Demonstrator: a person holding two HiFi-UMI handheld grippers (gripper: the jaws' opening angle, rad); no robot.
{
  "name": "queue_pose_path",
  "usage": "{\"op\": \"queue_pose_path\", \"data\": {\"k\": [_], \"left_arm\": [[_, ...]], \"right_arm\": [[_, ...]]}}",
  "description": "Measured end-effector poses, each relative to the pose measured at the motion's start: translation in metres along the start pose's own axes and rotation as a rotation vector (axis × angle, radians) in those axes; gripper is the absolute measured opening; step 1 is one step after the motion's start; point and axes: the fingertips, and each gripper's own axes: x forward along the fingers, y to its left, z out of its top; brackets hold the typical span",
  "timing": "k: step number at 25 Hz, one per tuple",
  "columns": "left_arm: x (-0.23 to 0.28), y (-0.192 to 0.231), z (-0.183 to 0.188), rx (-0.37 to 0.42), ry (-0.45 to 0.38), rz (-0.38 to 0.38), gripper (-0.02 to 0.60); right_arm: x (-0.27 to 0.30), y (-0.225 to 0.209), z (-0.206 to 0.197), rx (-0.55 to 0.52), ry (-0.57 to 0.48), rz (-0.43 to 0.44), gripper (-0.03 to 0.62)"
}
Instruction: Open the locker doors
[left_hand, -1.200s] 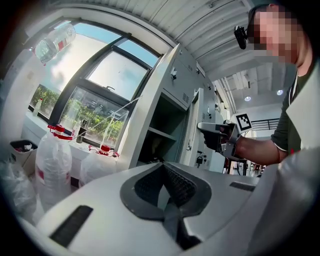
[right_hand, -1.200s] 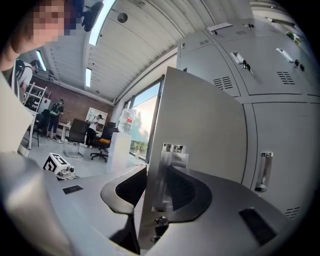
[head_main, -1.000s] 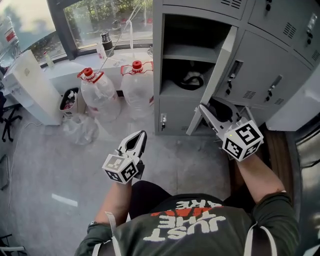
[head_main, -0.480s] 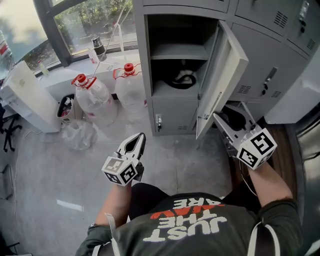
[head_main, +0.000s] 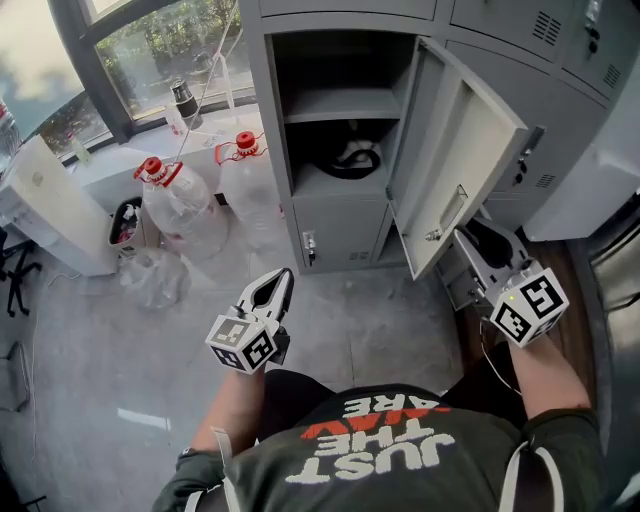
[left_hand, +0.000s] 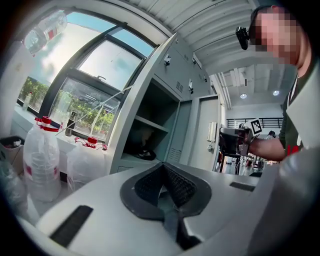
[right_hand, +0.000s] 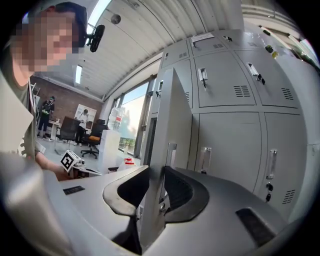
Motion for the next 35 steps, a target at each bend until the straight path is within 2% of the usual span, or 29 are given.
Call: {"op": "queue_pose_path", "data": {"k": [20, 28, 35], "left_arm": [[-0.004, 0.003, 0.015, 0.054, -0.026, 0.004, -0.002], [-0.009, -0.001, 0.045, 0.118, -0.062, -0.002, -0.001], [-0.009, -0.012, 0.056, 0.133, -0.059, -0.038, -0.001]], "right_arm": [[-0.030, -0.077, -0.018, 0.036, 0.007, -0.227, 0.107], [-0.032, -0.090, -0.020, 0.044, 0.010, -0.275, 0.106], [-0.032, -0.090, -0.022, 0.021, 0.033, -0.317, 0.107]]}}
